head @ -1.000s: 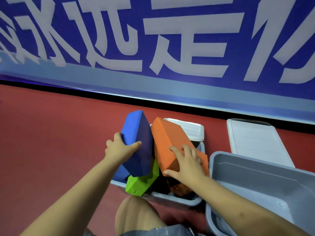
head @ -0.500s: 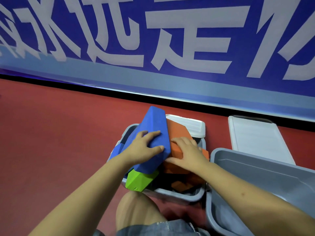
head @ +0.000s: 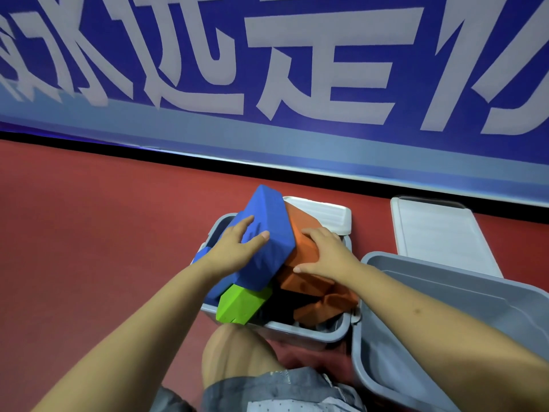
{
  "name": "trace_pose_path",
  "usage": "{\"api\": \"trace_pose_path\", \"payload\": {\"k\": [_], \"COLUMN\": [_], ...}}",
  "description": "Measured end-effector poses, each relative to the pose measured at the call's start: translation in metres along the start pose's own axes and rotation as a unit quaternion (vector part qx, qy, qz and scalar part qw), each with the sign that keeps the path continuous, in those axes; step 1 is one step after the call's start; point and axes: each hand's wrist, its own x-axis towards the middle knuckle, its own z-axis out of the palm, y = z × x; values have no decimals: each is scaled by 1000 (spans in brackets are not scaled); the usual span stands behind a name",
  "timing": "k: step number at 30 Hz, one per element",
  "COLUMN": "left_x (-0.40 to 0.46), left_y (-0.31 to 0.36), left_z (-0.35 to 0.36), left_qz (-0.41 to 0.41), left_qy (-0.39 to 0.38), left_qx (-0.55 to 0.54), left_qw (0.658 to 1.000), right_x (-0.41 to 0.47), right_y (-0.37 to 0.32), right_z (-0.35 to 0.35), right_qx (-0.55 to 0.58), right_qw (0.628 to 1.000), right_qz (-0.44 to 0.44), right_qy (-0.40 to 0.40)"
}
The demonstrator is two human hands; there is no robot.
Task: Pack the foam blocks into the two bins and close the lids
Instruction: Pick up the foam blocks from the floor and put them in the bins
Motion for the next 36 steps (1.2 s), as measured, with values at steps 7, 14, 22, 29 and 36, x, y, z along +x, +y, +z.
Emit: {"api": "trace_pose_path", "payload": {"k": [7, 14, 22, 29, 36], "left_x": [-9, -17, -19, 1, -8], "left_y": [23, 68, 101, 122, 154], "left_z": [-15, -16, -3, 30, 100], "left_qz": [-1, 34, 79, 122, 208], "left_qy": [21, 25, 30, -68, -209], "left_qx": [-21, -7, -35, -56, -9], "left_qw": [1000, 999, 996, 989, 955], "right_x": [5, 8, -9, -45, -131], "right_y": [-9, -17, -14, 10, 57], "right_z": [-18, -41, -64, -85, -90], "right_qx": [-21, -13, 57, 99, 141], "right_qw": [1000, 999, 994, 981, 921], "right_qz": [21, -25, -27, 69, 241], "right_qy": [3, 27, 92, 151, 272]}}
